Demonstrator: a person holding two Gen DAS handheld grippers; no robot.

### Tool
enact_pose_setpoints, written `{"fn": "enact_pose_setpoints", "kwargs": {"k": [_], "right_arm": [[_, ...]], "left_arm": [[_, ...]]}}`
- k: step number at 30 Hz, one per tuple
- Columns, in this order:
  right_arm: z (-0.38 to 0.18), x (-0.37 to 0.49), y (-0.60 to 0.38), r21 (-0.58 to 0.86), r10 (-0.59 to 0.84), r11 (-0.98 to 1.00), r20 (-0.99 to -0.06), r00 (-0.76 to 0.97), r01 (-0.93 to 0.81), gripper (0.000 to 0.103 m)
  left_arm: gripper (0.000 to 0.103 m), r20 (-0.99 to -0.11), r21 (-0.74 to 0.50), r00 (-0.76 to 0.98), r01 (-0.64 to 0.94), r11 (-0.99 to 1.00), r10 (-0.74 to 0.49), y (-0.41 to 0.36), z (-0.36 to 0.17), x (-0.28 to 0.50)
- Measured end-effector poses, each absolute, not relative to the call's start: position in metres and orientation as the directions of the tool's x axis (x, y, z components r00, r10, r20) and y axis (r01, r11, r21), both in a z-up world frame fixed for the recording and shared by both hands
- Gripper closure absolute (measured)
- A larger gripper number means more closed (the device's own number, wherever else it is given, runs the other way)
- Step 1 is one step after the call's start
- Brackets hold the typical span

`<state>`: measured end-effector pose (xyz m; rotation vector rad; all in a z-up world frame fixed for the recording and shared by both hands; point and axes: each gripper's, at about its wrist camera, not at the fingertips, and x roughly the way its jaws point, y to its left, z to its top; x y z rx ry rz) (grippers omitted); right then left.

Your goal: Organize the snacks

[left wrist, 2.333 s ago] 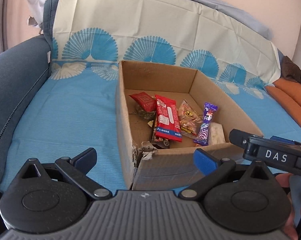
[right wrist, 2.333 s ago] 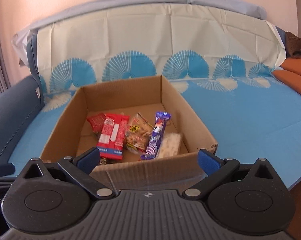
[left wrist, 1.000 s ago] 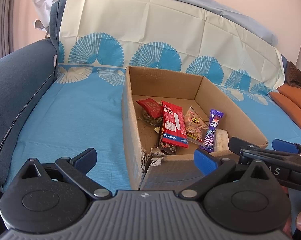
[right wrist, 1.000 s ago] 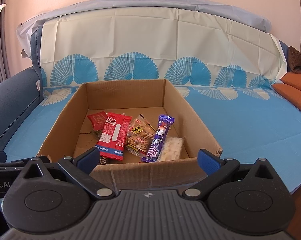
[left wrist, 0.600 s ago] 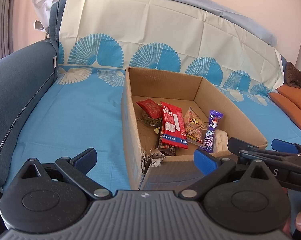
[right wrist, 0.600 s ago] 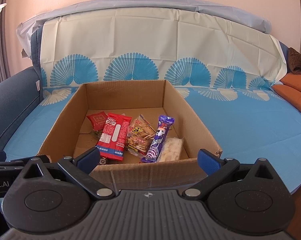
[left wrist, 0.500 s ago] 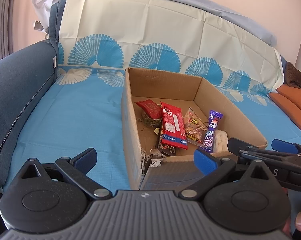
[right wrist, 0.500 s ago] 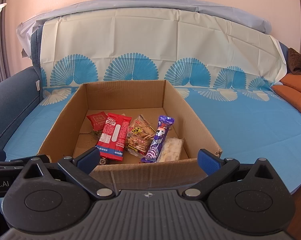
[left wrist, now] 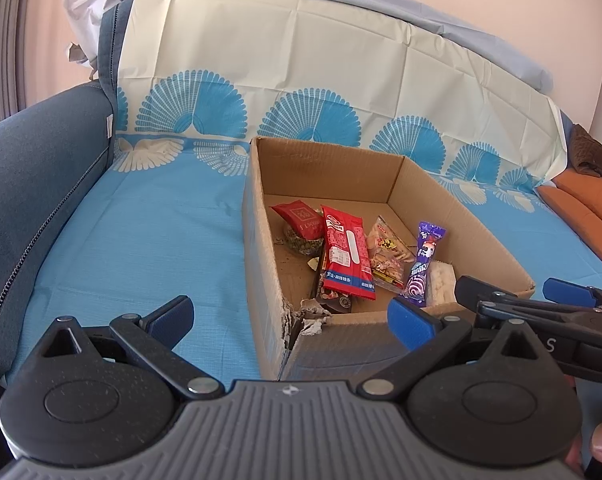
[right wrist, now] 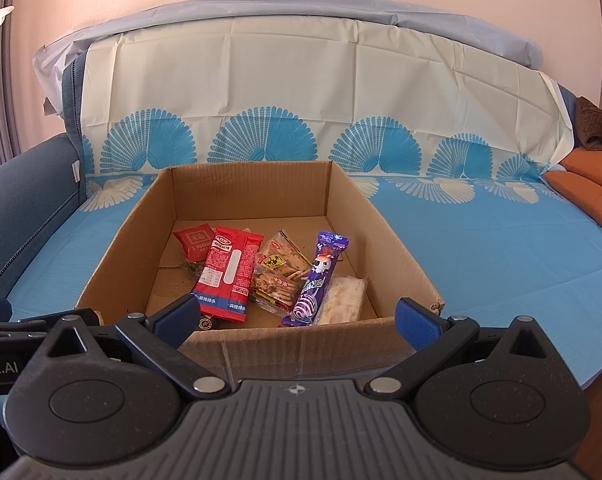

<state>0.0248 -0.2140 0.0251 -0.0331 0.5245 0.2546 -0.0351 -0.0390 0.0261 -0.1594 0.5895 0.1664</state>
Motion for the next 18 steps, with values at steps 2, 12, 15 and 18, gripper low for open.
{"fn": "enact_pose_setpoints", "kwargs": {"k": [2, 12, 15, 18], "right_arm": [[0.0250, 0.0245, -0.2137, 0.034, 0.232, 0.968, -0.499, 0.835, -0.249, 0.001], [0.0246, 0.0242, -0.2133, 0.034, 0.232, 0.968, -0.498, 0.835, -0.249, 0.001], [0.0252, 0.0243, -0.2137, 0.033, 0.231, 0.968, -0.498, 0.836, -0.249, 0.001], [0.0261, 0.0257, -0.2152, 0.039, 0.238, 0.967, -0.497, 0.834, -0.253, 0.001]], "left_arm": [[0.000, -0.563, -0.102, 0.819, -0.201, 0.974, 0.110, -0.0390, 0.0258, -0.0355], [0.000, -0.558, -0.102, 0.823, -0.197, 0.975, 0.109, -0.0387, 0.0264, -0.0362], [0.000, -0.542, -0.096, 0.833, -0.192, 0.977, 0.111, -0.0392, 0.0292, -0.0373], [0.000, -0.533, -0.092, 0.839, -0.183, 0.979, 0.107, -0.0389, 0.0319, -0.0365]]}}
